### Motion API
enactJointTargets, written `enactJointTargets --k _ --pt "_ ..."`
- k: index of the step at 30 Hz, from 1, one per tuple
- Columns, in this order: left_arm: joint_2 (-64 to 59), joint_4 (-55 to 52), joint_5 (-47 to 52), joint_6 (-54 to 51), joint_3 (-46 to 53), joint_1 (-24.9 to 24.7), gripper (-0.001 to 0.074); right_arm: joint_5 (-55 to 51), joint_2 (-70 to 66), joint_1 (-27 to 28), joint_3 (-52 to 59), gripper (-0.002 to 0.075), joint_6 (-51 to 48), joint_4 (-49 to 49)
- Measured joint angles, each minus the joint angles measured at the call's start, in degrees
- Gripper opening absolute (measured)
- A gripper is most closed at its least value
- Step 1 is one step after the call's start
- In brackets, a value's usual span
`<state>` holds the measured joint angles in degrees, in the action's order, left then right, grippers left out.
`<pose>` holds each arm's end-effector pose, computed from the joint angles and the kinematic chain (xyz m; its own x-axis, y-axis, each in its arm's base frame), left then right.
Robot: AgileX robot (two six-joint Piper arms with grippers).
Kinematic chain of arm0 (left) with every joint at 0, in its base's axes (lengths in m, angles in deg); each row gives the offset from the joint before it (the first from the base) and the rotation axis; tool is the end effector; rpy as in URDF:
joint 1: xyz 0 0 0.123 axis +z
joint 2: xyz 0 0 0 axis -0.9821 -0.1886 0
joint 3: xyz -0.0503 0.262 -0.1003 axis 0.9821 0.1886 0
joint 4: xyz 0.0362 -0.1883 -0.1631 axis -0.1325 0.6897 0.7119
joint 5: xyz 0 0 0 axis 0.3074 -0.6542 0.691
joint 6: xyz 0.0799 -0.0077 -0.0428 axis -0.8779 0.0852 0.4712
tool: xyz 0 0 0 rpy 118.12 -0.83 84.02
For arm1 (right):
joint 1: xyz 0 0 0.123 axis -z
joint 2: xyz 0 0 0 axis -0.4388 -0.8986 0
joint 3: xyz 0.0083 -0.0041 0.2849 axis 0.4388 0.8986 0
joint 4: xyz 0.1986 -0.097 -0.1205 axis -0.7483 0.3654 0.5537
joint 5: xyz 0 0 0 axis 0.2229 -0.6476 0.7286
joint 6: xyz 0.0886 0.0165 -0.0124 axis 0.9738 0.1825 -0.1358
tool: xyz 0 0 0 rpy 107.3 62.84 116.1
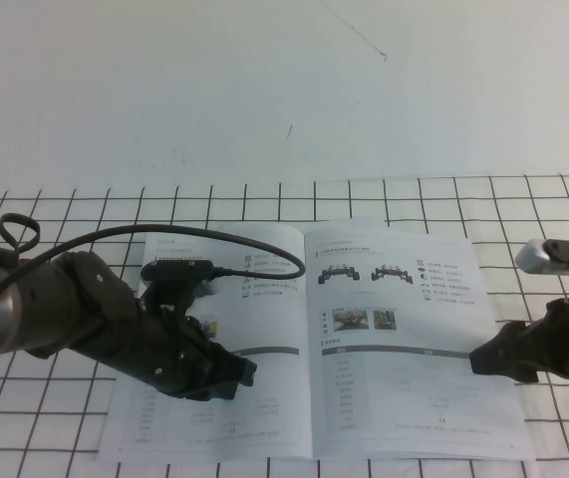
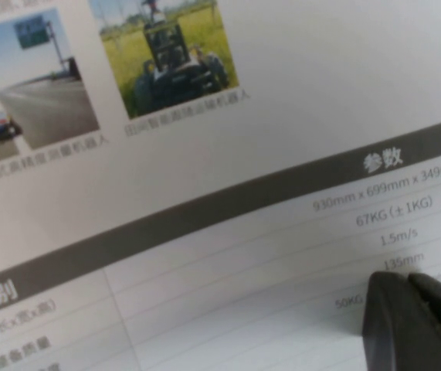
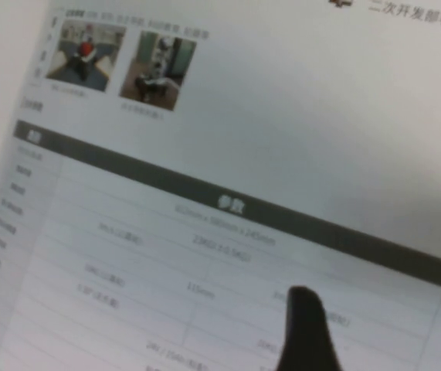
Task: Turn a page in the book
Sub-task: Open the closed book
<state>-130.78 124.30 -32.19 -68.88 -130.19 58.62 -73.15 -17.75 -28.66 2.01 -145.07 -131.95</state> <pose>0.2926 -0.1405 0.1467 -0.9208 0.1712 -0.3504 0.3004 0.8842 -0.3576 0.2951 0.0574 0.1315 -0.8833 -0.0948 -0.4591 -0.3038 0.8617 0.4065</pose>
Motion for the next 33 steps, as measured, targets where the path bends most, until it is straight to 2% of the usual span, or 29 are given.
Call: enactJointTargets --k 17,33 --pt "0.0 -0.1 0.0 0.0 0.0 0.0 -0.0002 -0.7 -2.7 0.0 -0.4 0.0440 -5.5 -3.4" --pt "-0.1 -0.2 0.0 -0.3 0.0 0.1 -0.0002 -18.6 -3.5 0.0 -1.6 0.0442 -18.2 -17.0"
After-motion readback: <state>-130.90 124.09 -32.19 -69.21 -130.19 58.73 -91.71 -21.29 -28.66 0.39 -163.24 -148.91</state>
